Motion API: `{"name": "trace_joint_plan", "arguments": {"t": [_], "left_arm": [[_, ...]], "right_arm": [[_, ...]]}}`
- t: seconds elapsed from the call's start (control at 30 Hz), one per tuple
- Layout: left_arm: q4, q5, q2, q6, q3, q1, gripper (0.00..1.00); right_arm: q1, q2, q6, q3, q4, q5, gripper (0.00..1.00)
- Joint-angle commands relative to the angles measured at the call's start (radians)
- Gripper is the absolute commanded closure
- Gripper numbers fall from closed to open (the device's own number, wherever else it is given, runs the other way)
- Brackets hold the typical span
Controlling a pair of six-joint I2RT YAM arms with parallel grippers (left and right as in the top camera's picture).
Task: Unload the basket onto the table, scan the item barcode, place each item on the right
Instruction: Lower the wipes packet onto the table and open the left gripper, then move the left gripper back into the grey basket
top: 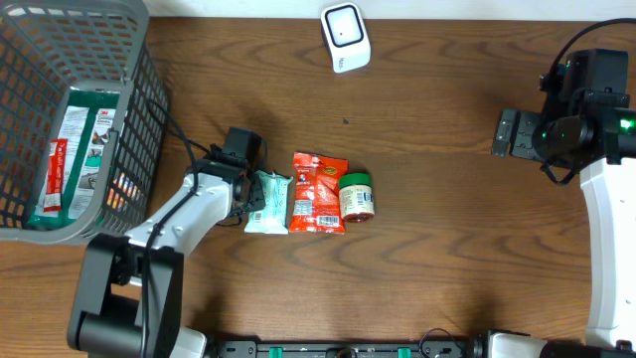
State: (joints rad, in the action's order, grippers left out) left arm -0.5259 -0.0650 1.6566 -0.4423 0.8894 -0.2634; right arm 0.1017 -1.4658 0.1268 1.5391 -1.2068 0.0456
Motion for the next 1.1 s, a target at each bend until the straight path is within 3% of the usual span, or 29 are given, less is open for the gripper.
{"name": "trace_joint_plan", "arguments": {"t": [0.0,0.23,0.57,0.73,0.87,1.07], "left_arm": [[0.004,0.049,0.024,-0.008,-0.011,0.004,0.51],[0.025,0.126,0.025,-0.008,-0.011,0.004,0.51],[0.018,0.126,0.0,0.011,0.05,0.015,0.51],[-0.17,0.125,-0.06,0.093,0.252,0.048,0.5],[-0.355,0.125,-0.097,0.14,0.504,0.098,0.44],[-0.432,0.098,-0.13,0.139,0.758,0.232,0.37]], "right_arm": [[0.002,0.001,0.015,0.01,0.002,0.009,0.01],[0.002,0.001,0.015,0.01,0.002,0.009,0.01],[0.002,0.001,0.014,0.01,0.002,0.009,0.01],[0.002,0.001,0.015,0.01,0.002,0.009,0.01],[0.002,0.001,0.014,0.01,0.002,0.009,0.01],[0.002,0.001,0.015,0.01,0.002,0.009,0.01]]}}
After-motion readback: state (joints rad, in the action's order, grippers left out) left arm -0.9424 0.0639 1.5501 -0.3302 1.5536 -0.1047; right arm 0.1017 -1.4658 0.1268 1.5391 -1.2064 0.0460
